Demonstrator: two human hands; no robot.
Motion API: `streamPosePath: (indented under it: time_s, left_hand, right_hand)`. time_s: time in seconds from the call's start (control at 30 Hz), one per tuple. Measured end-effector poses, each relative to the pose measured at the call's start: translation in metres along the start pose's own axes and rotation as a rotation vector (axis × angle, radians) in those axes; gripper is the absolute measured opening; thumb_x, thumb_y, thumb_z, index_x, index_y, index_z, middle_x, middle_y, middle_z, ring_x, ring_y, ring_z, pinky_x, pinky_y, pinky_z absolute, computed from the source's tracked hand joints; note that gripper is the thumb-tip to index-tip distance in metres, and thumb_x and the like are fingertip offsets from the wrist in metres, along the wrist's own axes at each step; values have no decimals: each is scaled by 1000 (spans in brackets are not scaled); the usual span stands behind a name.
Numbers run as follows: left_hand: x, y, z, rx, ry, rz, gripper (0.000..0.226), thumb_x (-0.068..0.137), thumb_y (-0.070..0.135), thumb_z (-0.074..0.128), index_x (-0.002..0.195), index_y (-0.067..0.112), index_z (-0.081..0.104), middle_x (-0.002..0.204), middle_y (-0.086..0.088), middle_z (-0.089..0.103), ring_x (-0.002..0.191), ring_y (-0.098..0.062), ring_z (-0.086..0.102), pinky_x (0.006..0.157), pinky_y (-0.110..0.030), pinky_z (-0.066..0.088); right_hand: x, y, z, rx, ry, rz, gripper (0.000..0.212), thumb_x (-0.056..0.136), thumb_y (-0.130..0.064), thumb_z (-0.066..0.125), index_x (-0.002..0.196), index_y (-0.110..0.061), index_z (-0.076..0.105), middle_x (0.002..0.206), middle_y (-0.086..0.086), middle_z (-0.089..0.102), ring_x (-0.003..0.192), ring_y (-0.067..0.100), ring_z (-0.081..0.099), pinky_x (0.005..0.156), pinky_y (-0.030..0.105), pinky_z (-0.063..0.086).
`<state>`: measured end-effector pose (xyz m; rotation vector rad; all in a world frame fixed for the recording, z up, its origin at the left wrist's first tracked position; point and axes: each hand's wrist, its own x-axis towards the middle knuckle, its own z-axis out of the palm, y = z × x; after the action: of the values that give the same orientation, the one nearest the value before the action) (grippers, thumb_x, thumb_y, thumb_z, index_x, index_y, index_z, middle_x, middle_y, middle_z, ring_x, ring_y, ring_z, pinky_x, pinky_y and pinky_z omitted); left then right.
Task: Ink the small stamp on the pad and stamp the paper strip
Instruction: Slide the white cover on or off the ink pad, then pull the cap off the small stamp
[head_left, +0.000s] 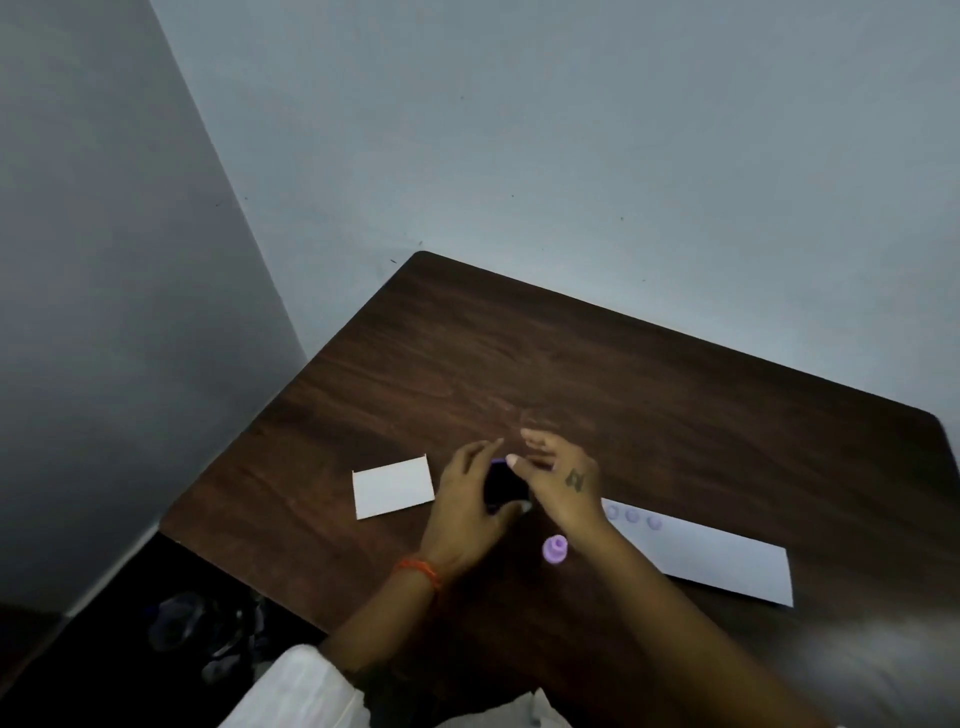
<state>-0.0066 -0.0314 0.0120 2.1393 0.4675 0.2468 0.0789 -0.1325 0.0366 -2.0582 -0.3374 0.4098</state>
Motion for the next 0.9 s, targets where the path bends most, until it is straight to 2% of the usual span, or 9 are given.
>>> streamPosePath:
  time_s: [0.13, 0.27, 0.33, 0.43, 0.5, 0.63, 0.73, 0.83, 0.9]
  left_hand:
    - [-8, 4, 24, 13, -196, 18, 77, 72, 29, 75, 138, 20, 37, 142, -3, 39, 128, -20, 41, 107, -40, 41]
    - [-16, -2, 37, 19, -301, -13, 70, 73, 25, 74, 134, 21, 41, 135, -2, 44, 116, -16, 50, 101, -37, 47]
    - [-20, -4, 44, 32, -298, -5, 58, 74, 25, 73, 128, 20, 50, 127, -3, 51, 109, -16, 54, 96, -32, 48]
    - [-23, -5, 55, 84, -283, 5, 38, 78, 20, 69, 114, 15, 61, 116, -6, 58, 102, -17, 57, 86, -18, 40]
    - [-24, -5, 60, 108, -256, -8, 28, 81, 17, 65, 109, 14, 63, 114, -5, 58, 100, -16, 57, 84, -16, 38]
    - [-22, -6, 63, 116, -221, -4, 25, 82, 19, 64, 107, 13, 63, 112, -6, 58, 97, -13, 55, 84, -17, 38]
    - [-21, -1, 61, 58, -177, -17, 22, 79, 18, 68, 100, 12, 66, 105, -7, 64, 94, -16, 60, 83, -23, 46]
    - [-22, 3, 52, -197, -143, -95, 23, 74, 14, 74, 96, 16, 68, 96, 0, 72, 89, -9, 67, 77, -12, 51]
    - [-21, 6, 45, -331, -185, -162, 28, 73, 12, 75, 99, 20, 67, 97, 4, 72, 90, -4, 67, 77, -11, 52]
  right_hand:
    - [-22, 21, -24, -27, -15, 74, 42, 79, -20, 71, 119, -16, 60, 119, 4, 67, 104, 15, 63, 91, 24, 46]
    - [-42, 44, -28, -106, -161, 200, 39, 80, -17, 70, 117, -13, 60, 115, 5, 67, 84, 3, 60, 91, 29, 49]
    - [-51, 53, -26, -114, -128, 148, 33, 77, -18, 72, 109, -18, 65, 104, 1, 71, 89, 8, 63, 90, 31, 51]
    - [-58, 58, -23, -223, -85, 72, 20, 78, -25, 70, 98, -18, 69, 92, -3, 69, 87, 11, 61, 83, 29, 51]
    - [-58, 61, -20, -254, -76, 25, 14, 84, -29, 63, 90, -17, 69, 89, 1, 71, 83, 12, 62, 80, 32, 53]
    - [-58, 64, -21, -212, -76, -10, 19, 89, -31, 58, 83, -16, 68, 83, 2, 71, 78, 13, 64, 75, 30, 52]
    - [-54, 67, -25, -83, -59, 68, 7, 81, -22, 67, 85, -18, 70, 85, 1, 72, 78, 11, 66, 74, 27, 53]
    - [-49, 65, -30, 247, -60, 259, 13, 76, -18, 74, 88, -18, 71, 88, 3, 74, 81, 11, 70, 70, 21, 56]
    - [-46, 64, -34, 500, -123, 391, 21, 77, -14, 72, 98, -10, 69, 97, 8, 74, 89, 17, 71, 74, 23, 57]
